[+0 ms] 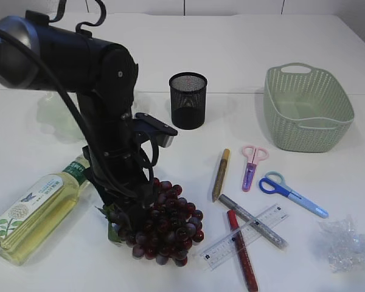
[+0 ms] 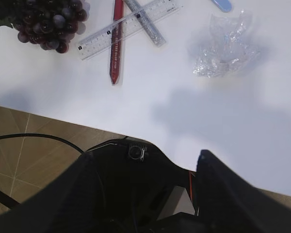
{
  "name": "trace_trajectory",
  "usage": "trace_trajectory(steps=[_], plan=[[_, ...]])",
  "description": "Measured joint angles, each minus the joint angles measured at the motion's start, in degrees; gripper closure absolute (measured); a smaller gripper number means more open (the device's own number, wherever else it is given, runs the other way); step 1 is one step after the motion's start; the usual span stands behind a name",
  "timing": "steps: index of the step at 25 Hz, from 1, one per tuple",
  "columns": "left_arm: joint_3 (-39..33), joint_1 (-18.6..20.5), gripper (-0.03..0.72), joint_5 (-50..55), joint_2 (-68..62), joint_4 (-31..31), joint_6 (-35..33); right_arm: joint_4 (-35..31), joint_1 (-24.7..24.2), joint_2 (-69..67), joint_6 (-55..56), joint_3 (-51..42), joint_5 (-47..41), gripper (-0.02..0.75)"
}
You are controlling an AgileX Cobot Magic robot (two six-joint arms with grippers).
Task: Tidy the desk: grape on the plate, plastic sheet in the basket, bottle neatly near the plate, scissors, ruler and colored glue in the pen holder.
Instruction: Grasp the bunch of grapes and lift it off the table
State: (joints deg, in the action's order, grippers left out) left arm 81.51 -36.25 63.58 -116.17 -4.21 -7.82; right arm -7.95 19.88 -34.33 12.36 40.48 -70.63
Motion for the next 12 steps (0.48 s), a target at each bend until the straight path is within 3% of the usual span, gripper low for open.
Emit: trace_trajectory(steps=[12], plan=[[0.1,0.0,0.158,-4.42,-4.21,1.33,-0.08,0.0,0.0,0.0,0.0,0.0,-0.19,0.237]])
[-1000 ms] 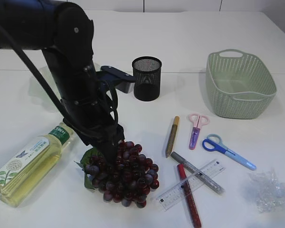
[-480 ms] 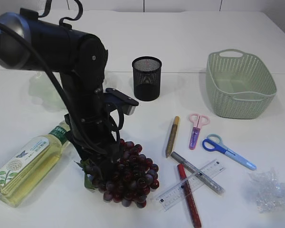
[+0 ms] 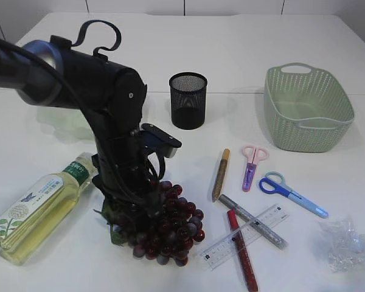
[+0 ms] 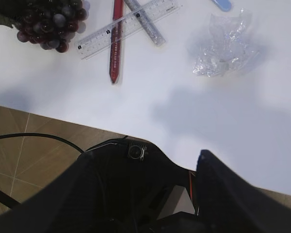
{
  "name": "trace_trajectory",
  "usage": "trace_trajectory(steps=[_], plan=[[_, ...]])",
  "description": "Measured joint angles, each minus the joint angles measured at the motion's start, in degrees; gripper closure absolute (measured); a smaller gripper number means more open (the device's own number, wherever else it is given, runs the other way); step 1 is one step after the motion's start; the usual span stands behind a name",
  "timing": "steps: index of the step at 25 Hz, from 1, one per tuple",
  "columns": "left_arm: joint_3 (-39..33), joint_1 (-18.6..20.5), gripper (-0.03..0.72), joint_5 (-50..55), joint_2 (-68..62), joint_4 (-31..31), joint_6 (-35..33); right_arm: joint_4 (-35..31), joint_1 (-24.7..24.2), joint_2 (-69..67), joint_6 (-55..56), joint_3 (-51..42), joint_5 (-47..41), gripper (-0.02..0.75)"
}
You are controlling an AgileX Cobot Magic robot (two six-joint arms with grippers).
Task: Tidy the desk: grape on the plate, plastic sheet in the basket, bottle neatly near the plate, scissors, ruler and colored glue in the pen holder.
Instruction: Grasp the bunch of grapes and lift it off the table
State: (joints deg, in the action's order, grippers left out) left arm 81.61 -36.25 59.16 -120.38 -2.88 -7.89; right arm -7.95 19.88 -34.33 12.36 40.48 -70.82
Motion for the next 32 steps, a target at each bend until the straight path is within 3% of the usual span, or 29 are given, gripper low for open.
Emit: trace_trajectory(steps=[9,11,16,19,32], plan=[[0.58,0.0,0.181,-0.06,-2.33,0.0,-0.05,0.0,0.0,0.0,0.09,0.0,0.0,0.237],[0.58,0.0,0.235,0.03,-2.33,0.0,-0.05,0.0,0.0,0.0,0.09,0.0,0.0,0.237],[0.58,0.0,0.456,0.93,-2.33,-0.11,-0.05,0.12,0.0,0.0,0.09,0.0,0.23,0.237],[0.72,0.0,0.524,1.45,-2.33,-0.11,-0.05,0.62,0.0,0.0,0.09,0.0,0.35,0.237],[4.34,0.0,0.554,9.25,3.18,-2.97,-0.05,0.87,0.0,0.0,0.09,0.0,0.45,0.237]])
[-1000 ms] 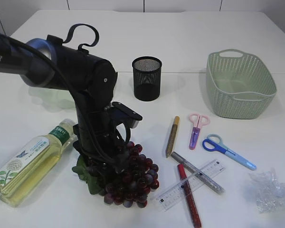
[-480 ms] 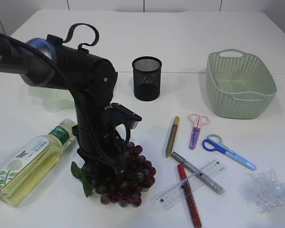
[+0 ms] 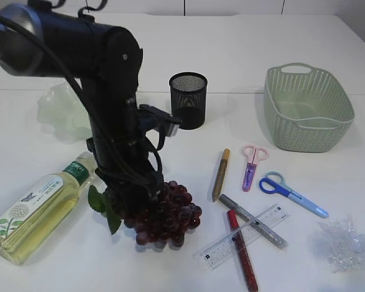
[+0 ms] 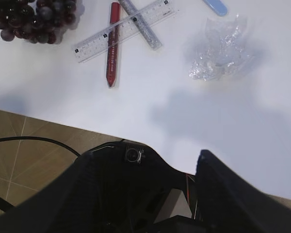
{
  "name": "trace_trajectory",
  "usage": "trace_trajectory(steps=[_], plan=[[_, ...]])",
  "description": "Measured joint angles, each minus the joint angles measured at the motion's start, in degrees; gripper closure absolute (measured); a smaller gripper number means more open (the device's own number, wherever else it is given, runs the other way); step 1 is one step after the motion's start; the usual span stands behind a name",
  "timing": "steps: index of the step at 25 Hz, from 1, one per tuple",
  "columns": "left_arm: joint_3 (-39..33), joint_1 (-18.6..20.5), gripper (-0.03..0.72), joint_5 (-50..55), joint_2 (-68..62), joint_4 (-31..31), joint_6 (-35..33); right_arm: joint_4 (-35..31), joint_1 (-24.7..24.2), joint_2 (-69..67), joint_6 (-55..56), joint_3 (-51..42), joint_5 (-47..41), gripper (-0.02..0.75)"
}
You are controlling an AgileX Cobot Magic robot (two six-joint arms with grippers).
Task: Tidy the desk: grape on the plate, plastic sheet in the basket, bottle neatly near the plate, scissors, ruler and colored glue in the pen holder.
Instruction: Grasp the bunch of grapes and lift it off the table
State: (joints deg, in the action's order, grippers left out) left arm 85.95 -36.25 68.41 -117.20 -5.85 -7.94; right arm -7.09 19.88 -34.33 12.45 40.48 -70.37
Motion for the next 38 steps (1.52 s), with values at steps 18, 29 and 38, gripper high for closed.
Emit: trace_trajectory(steps=[18,29,38], plan=[[0.78,0.0,0.556,1.5,14.64,-2.22,1.55,0.53,0.0,0.0,0.0,0.0,0.0,0.238],[6.3,0.0,0.558,2.68,17.65,1.89,4.04,0.66,0.0,0.0,0.0,0.0,-0.24,0.238],[12.8,0.5,0.558,3.0,18.04,9.0,9.59,0.55,0.0,0.0,0.0,0.0,-1.15,0.239]])
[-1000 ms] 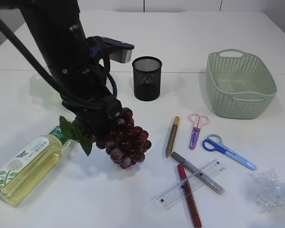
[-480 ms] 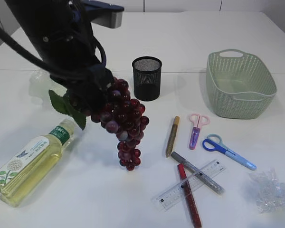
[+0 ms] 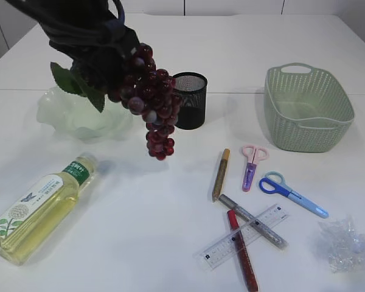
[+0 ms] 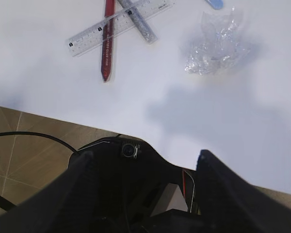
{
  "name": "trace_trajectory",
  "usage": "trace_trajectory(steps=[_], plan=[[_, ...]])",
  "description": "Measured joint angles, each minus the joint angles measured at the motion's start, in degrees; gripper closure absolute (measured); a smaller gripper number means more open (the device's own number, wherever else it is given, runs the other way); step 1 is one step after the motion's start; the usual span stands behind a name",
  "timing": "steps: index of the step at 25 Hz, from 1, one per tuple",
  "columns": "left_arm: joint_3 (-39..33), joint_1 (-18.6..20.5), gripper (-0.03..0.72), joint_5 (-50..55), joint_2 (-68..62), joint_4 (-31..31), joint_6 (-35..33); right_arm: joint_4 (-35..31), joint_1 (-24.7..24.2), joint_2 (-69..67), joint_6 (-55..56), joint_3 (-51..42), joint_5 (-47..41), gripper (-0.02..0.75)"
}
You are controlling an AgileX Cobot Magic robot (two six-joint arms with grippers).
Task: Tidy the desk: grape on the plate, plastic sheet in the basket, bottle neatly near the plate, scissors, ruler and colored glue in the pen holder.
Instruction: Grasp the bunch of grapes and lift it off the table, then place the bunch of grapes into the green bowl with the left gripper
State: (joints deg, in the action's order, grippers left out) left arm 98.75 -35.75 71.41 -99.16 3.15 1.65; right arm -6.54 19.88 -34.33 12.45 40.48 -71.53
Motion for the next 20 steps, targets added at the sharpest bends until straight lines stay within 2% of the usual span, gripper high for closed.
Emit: trace_trajectory(steps=[6,13,20], plan=[[0.3,4.14,0.558,0.21,0.0,1.98,4.9,-0.93,0.0,0.0,0.0,0.0,-0.05,0.239],[1.24,9.7,0.558,0.43,0.0,1.92,6.91,-0.93,0.0,0.0,0.0,0.0,-0.13,0.238],[8.17,13.34,0.558,0.77,0.13,1.44,6.91,-0.93,0.0,0.0,0.0,0.0,-0.13,0.239]])
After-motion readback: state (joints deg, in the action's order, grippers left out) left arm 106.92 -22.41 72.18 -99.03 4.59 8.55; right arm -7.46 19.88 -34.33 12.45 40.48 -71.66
